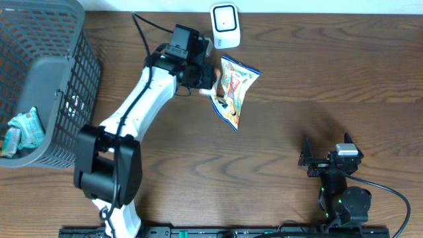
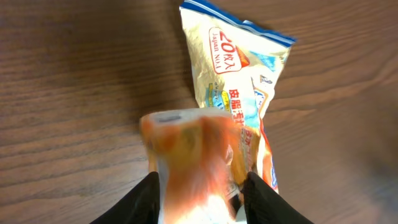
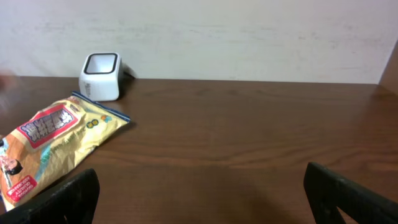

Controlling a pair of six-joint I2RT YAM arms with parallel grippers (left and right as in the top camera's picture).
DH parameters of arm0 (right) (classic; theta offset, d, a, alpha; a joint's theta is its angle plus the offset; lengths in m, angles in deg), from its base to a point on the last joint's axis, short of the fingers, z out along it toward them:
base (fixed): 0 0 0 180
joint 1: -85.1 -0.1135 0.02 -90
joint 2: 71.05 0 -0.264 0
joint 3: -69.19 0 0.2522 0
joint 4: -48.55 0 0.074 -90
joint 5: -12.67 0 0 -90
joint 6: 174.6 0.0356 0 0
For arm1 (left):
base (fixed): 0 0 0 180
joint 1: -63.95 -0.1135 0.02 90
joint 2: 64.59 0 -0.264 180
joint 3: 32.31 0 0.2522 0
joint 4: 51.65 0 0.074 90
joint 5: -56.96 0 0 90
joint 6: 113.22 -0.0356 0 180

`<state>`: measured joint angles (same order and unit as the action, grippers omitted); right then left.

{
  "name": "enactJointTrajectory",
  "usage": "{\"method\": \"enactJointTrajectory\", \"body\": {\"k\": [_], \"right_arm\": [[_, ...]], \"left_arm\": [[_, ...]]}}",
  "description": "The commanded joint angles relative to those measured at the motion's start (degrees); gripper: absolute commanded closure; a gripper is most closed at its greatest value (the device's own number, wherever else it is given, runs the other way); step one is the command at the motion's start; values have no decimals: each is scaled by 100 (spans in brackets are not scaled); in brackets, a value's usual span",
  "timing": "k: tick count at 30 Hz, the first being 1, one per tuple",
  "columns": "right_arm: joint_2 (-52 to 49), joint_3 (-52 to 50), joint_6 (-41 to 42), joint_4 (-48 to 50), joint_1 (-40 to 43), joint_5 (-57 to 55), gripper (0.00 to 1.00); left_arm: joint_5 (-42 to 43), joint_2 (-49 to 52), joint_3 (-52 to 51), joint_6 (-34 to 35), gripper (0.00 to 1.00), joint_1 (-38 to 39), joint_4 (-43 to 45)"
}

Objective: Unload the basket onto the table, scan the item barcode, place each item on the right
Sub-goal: 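Move the orange packet to the scanner and drop it beside the bag, then reach into the basket and grasp a light-green tissue pack with left gripper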

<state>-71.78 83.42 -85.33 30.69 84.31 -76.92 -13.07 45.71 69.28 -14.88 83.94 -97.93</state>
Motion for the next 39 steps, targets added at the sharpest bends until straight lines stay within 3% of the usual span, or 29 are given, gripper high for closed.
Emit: {"method": "enactJointTrajectory", "body": {"k": [1, 2, 5, 17, 22, 28, 39], "right_arm": [[24, -15, -83, -20, 39, -9, 1], [24, -15, -83, -20, 39, -9, 1], [24, -15, -83, -20, 39, -9, 1], [24, -15, -83, -20, 39, -9, 1], [24, -15, -83, -20, 39, -9, 1], [24, -15, -83, -20, 39, -9, 1], [24, -15, -83, -20, 39, -7, 1]], "left_arm": [[-398, 98, 35, -81, 57, -2, 37], [-520, 105, 31, -83, 44, -2, 20], [-590, 103, 26, -81, 32, -2, 0], [-678, -890, 33, -85, 31, -221, 350], [-1578, -1746, 33, -83, 31, -686, 601], [-2741, -2594, 33, -83, 21, -1821, 649], [-2820, -2719, -33, -83, 21, -4385, -103]]}}
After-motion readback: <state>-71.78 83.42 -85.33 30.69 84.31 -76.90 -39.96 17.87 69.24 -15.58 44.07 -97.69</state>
